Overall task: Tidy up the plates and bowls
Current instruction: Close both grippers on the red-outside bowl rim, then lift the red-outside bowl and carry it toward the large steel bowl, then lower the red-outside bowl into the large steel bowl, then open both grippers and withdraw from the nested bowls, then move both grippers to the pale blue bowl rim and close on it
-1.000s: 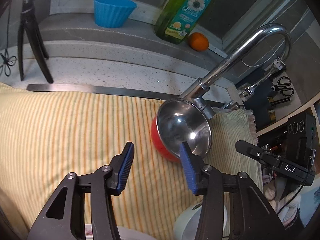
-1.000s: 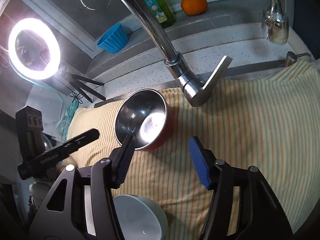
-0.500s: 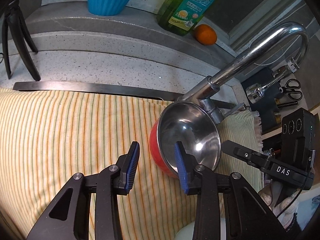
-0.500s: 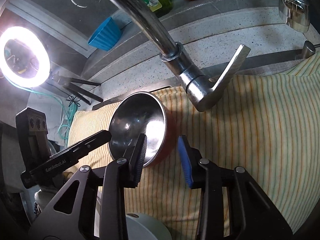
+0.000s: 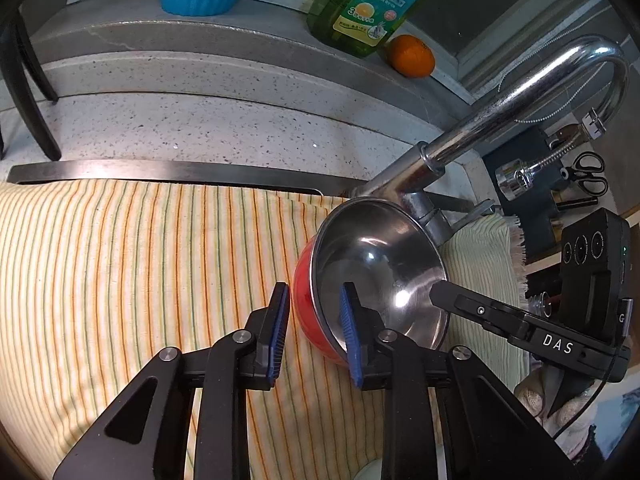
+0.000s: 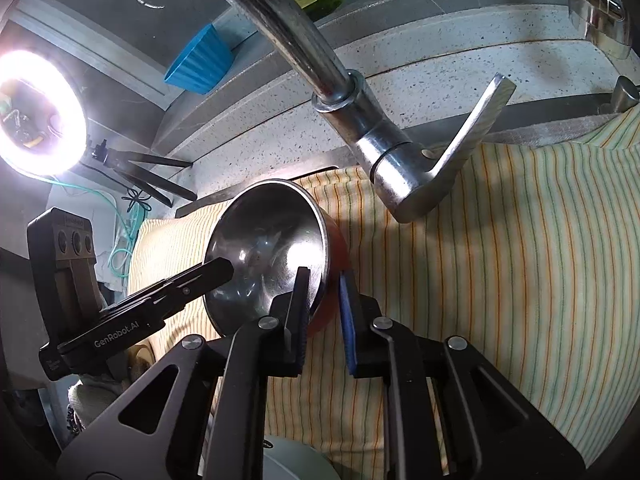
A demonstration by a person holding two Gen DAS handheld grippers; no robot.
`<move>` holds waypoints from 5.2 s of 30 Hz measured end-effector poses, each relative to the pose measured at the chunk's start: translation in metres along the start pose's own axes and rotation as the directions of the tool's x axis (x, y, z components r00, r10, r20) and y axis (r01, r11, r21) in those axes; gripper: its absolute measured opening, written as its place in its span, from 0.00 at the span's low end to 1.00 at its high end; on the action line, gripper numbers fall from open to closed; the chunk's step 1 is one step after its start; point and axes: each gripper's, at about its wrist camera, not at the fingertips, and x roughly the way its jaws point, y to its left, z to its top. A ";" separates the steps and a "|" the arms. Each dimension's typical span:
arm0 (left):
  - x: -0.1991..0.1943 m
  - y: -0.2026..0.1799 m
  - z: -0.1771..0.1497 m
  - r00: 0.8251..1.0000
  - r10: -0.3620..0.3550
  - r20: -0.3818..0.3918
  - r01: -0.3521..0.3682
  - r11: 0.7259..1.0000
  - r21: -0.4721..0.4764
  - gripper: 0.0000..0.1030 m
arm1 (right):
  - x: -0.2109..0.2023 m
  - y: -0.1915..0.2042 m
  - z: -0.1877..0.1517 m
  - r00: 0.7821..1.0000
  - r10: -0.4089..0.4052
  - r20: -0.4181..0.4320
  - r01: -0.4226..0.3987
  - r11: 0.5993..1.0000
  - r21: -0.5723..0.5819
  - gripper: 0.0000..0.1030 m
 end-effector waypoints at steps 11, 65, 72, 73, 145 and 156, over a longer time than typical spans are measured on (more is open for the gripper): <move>-0.002 -0.005 -0.002 1.000 0.002 -0.006 -0.002 0.999 0.035 0.21 | 0.002 0.011 -0.002 1.000 -0.031 0.005 0.031 0.999 -0.013 0.13; -0.226 0.134 -0.121 0.977 0.036 0.212 -0.022 0.997 -0.069 0.21 | -0.002 0.258 -0.150 0.994 0.107 -0.030 -0.112 0.957 -0.267 0.14; -0.244 0.169 -0.131 0.971 0.081 0.226 -0.053 0.990 -0.130 0.21 | 0.030 0.295 -0.157 0.991 0.107 -0.086 -0.129 0.939 -0.320 0.14; -0.245 0.174 -0.133 0.970 0.087 0.227 -0.056 0.989 -0.140 0.21 | 0.035 0.298 -0.159 0.990 0.104 -0.096 -0.131 0.935 -0.329 0.14; -0.241 0.153 -0.151 0.967 0.113 0.227 -0.090 0.990 -0.107 0.35 | -0.003 0.262 -0.167 1.000 -0.019 0.021 0.026 0.918 -0.395 0.59; -0.205 0.092 -0.148 0.983 0.021 0.184 -0.017 1.000 -0.023 0.35 | -0.064 0.173 -0.154 0.988 -0.096 0.118 0.123 0.960 -0.252 0.60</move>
